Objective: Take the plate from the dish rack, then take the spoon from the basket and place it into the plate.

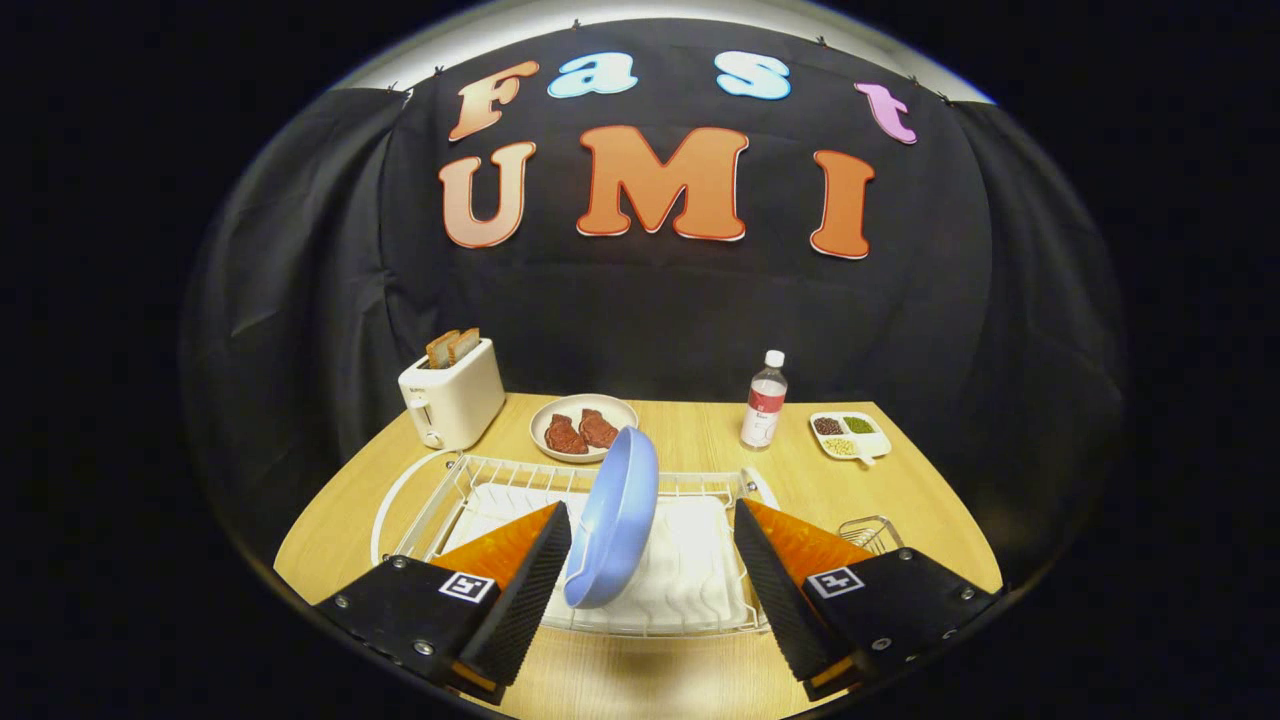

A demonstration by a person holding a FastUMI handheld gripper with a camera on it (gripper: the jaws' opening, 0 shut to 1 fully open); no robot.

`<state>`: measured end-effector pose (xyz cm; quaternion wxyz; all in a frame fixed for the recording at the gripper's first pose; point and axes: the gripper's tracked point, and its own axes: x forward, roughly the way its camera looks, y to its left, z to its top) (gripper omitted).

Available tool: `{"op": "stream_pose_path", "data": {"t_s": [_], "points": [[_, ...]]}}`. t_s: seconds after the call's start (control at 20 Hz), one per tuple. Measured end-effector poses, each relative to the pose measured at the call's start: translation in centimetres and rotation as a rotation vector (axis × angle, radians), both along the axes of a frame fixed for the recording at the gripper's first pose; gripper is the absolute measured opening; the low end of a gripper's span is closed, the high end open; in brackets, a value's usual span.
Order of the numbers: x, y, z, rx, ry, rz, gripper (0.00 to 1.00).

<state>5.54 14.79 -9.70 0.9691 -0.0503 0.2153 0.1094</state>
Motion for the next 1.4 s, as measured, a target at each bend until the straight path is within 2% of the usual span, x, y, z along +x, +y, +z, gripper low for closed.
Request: {"op": "stream_pose_path", "data": {"t_s": [0.2, 0.3, 0.35, 0.4, 0.45, 0.65, 0.85, 1.0, 1.3, 1.4], "points": [[2.0, 0.7, -2.2, -0.037, 0.055, -0.025, 0.94], [3.0, 0.9, -3.4, -0.031, 0.088, -0.045, 0.84], [3.5, 1.0, -4.0, -0.030, 0.111, -0.055, 0.75], [3.9, 1.2, -4.6, -0.024, 0.133, -0.068, 0.71], [4.2, 1.4, -5.1, -0.013, 0.153, -0.078, 0.63], [5.2, 2.1, -7.2, 0.018, 0.244, -0.134, 0.39], [6.1, 0.8, -6.7, 0.007, 0.233, -0.226, 0.26], [6.3, 0.9, -6.1, -0.004, 0.217, -0.233, 0.23], [6.8, 1.2, -3.1, -0.174, 0.087, -0.200, 0.23], [6.4, 1.9, -2.2, -0.159, 0.073, -0.183, 0.23]]}}
